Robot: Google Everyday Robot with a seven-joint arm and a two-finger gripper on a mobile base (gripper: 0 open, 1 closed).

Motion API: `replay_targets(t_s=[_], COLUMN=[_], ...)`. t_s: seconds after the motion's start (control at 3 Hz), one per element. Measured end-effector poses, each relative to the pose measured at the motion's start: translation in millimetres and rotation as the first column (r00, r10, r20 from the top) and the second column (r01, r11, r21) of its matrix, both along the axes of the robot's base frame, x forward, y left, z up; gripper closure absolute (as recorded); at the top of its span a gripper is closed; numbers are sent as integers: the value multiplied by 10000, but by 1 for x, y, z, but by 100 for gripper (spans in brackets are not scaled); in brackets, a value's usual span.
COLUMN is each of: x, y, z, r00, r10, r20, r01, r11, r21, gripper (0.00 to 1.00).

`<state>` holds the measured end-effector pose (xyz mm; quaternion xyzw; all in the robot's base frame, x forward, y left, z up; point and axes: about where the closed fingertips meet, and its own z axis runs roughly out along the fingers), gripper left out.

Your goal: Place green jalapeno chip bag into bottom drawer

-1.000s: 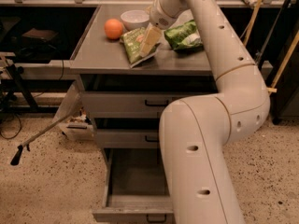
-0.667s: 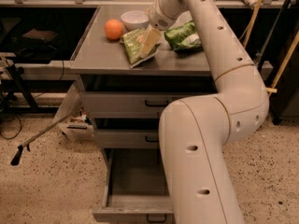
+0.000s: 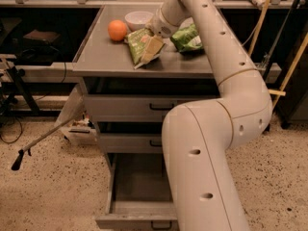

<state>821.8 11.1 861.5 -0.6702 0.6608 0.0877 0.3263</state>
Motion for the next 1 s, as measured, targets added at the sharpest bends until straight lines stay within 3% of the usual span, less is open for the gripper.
replay_targets(t_s=[0.67,1.0], x=[0,-21], y=[8,17], z=[3,16], r00=[9999,9915], r10=[124,1267], r20=[83,293], r01=[-125,-1285], r11=[9999,9891], r21=[113,723], gripper=[65,88])
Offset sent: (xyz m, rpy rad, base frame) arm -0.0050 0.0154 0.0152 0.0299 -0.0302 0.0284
